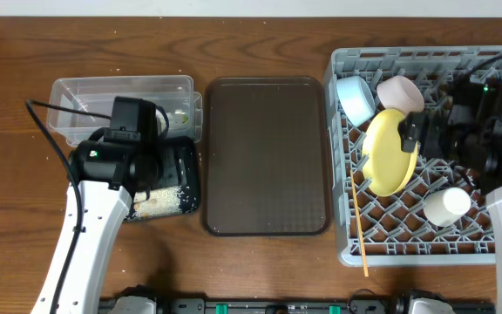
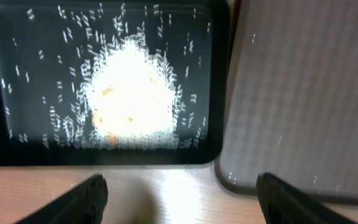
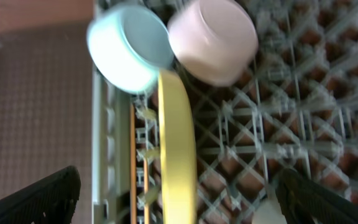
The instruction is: Sort waste into correct bins and load items into the dishwasher rack
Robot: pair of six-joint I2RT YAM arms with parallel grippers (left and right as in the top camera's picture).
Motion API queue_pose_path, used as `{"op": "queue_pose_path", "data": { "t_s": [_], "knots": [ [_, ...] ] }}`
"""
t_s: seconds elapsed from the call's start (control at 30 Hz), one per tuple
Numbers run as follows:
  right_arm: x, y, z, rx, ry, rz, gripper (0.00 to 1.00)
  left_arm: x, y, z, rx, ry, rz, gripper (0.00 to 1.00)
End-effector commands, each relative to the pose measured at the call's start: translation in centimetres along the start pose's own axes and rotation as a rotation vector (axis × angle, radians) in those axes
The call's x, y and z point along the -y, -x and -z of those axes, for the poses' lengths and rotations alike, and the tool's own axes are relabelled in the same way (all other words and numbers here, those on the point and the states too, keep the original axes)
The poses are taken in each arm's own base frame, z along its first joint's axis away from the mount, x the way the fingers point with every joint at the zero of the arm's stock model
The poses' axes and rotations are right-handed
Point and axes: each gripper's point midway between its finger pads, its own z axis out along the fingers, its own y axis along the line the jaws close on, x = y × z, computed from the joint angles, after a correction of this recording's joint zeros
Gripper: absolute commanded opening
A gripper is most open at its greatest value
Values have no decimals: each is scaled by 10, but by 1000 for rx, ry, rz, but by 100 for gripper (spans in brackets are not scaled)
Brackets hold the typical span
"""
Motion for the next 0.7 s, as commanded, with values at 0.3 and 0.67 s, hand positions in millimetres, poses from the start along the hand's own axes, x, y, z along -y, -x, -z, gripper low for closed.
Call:
{"op": "queue_pose_path", "data": {
  "t_s": [0.3, 0.67],
  "knots": [
    [9, -28, 39, 73, -73, -4, 99, -3, -27, 22, 163, -75, -47, 80],
    [5, -73, 48, 285, -49, 34, 99, -9, -47, 50, 537, -175, -43, 90]
  ]
}}
